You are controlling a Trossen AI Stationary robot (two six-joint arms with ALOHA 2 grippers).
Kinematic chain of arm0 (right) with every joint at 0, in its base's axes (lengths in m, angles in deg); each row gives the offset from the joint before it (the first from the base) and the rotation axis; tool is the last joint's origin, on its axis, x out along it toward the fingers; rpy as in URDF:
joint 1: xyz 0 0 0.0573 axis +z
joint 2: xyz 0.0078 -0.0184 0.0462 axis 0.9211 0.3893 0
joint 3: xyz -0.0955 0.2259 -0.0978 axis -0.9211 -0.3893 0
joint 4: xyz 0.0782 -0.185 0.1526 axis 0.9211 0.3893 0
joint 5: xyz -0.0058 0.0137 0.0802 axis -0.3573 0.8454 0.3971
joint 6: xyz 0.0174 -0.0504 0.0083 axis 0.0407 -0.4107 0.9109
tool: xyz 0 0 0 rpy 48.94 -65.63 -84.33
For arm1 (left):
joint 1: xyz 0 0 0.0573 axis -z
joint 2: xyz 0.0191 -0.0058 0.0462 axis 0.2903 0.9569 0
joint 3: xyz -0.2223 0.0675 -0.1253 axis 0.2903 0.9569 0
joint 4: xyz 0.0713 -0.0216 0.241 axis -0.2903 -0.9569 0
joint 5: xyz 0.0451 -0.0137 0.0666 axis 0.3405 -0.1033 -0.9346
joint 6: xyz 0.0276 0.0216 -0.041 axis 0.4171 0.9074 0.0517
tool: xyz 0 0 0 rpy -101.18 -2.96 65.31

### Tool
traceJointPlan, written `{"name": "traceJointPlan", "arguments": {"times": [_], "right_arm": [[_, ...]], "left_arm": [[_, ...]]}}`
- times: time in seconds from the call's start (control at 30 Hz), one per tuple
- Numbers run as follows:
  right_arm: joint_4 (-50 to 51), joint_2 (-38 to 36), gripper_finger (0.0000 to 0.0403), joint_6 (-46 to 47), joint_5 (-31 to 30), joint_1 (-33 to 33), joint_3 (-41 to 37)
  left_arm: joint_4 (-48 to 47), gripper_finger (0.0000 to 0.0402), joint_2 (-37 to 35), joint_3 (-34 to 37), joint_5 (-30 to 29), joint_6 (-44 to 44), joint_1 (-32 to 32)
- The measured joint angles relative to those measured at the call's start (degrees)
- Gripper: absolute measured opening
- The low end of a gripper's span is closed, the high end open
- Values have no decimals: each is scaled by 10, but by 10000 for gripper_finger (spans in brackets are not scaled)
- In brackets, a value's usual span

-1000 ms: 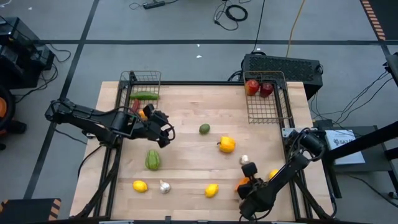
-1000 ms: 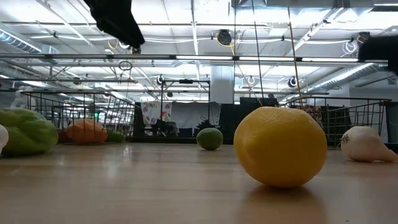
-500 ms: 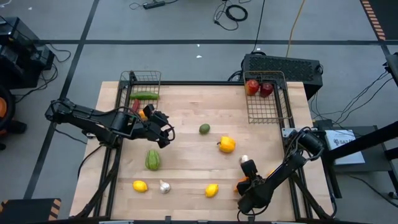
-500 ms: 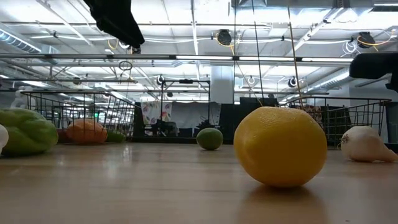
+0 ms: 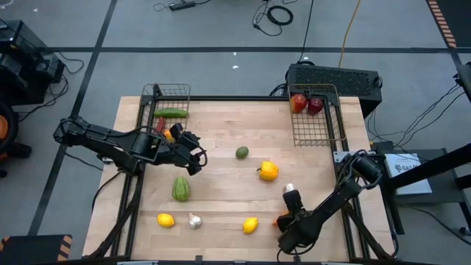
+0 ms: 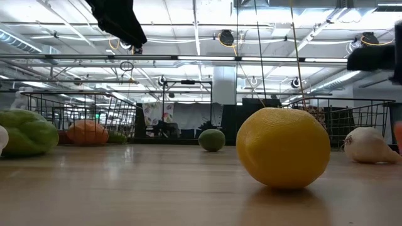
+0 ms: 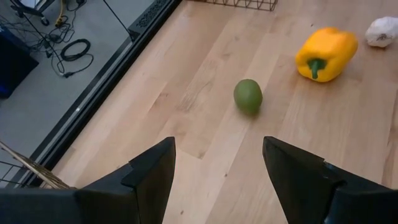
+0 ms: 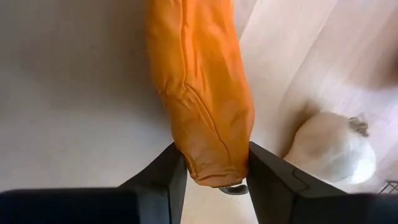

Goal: Sort produce into baskets
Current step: Put the orange chili pepper into the left wire basket

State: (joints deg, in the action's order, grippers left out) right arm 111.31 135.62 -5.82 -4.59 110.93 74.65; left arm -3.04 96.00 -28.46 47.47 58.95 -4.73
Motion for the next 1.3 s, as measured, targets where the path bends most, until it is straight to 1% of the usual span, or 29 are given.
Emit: {"name": "traceJointPlan", "arguments": {"times": [0.2,0.27,0.33,0.43,0.5,0.57,0.63,0.7,0.77,0.87,0.97,1.03,1.17,1.23,1.3], "right_arm": [[35,0,133,5,-6,0,84],[56,0,133,4,-37,-3,120],[72,0,133,1,-98,-10,159],[83,-1,133,-28,-216,-26,217],[81,-1,133,-58,-297,-38,252],[80,-1,133,-89,-362,-54,280],[78,-2,133,-118,-414,-75,298],[77,-3,133,-143,-457,-99,303],[77,-6,133,-151,-482,-128,300],[73,-8,133,-145,-480,-175,298],[63,-8,133,-139,-470,-210,297],[38,-8,133,-147,-441,-227,297],[-29,-8,133,-185,-364,-251,297],[-62,-8,133,-206,-334,-259,297],[-87,-8,133,-218,-315,-263,297]], "left_arm": [[8,249,0,0,0,1,0],[21,249,0,0,0,12,0],[46,249,0,0,1,30,0],[95,249,0,0,16,70,4],[126,249,0,0,29,105,14],[154,249,0,0,38,143,34],[182,249,0,0,34,175,60],[217,249,0,0,9,215,89],[249,249,0,0,-15,265,118],[268,249,0,0,-26,327,155],[252,249,0,0,-27,318,178],[240,249,0,0,-37,299,185],[197,251,7,0,-102,270,185],[187,259,17,2,-108,265,181],[187,272,28,5,-99,264,179]]}}
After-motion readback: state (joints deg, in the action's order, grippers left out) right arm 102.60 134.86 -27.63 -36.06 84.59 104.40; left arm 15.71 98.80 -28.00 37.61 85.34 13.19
